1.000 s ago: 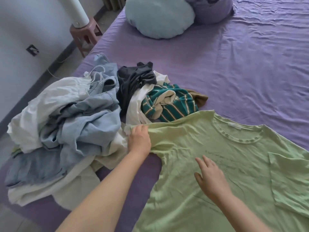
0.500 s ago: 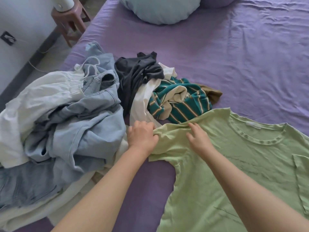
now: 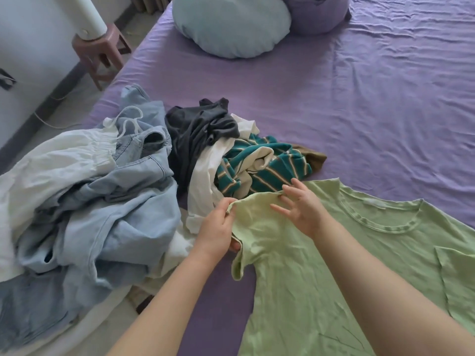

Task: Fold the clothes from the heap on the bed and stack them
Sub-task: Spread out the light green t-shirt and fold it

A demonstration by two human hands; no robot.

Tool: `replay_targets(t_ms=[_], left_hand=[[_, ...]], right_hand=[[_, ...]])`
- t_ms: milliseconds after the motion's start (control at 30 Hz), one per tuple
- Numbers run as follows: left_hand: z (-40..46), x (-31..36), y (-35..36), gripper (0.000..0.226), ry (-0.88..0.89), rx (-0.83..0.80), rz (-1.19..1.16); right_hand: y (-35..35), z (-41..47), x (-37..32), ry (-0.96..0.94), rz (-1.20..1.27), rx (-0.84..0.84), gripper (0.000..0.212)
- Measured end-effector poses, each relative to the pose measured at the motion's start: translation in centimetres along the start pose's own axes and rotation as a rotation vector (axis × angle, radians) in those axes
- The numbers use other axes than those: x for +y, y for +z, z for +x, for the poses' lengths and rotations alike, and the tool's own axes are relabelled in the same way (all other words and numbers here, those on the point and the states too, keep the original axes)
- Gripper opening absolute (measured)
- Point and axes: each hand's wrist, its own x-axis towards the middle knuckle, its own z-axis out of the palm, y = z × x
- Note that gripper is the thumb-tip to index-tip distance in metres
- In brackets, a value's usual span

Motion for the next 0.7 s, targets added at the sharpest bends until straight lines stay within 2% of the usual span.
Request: replay_targets(t_ms=[100, 167, 233, 300, 400, 467, 500, 600, 700], left_hand=[[0.3, 1.7, 3.3, 0.016, -0.097, -0.044, -0.086], [0.7, 2.5, 6.3, 0.014, -0.169, -0.159, -0.198], [0.9, 2.9, 9.3, 0.032, -0.220, -0.328, -0.272], [1.0, 2.4, 11.2, 0.050, -0.192, -0.377, -0.186], [1.1, 0.3, 11.5, 0.048, 0.018, -0.216, 0.250], [1.0, -1.7, 11.1, 0.052, 0.188, -0.246, 0.588], [1.1, -2.6, 11.0, 0.055, 0.249, -0.296, 0.754], [1.6, -4.3, 11.1, 0.064, 0.318, -0.388, 1.146], [3.5, -4.5, 11.1, 0.088, 0.391, -0.411, 1.314]], right_hand=[[-2.5, -2.2, 0.8, -0.011, -0.159, 0.063, 0.054], [-4.7, -3.9, 1.7, -0.003, -0.177, 0.076, 0.047], [-6.9, -5.3, 2.4, 0.003, -0.243, 0.072, 0.051], [-8.4, -6.0, 3.1, -0.013, -0.343, 0.079, 0.052], [-9.3, -6.0, 4.4, -0.104, -0.548, 0.144, 0.072], [-9.0, -5.8, 5.0, -0.203, -0.776, 0.122, 0.091], [-8.8, -5.5, 5.2, -0.245, -0.916, 0.115, 0.093], [-8.3, -4.7, 5.6, -0.236, -1.189, 0.113, 0.079], [-9.0, -4.0, 5.2, -0.237, -1.248, 0.158, 0.069]])
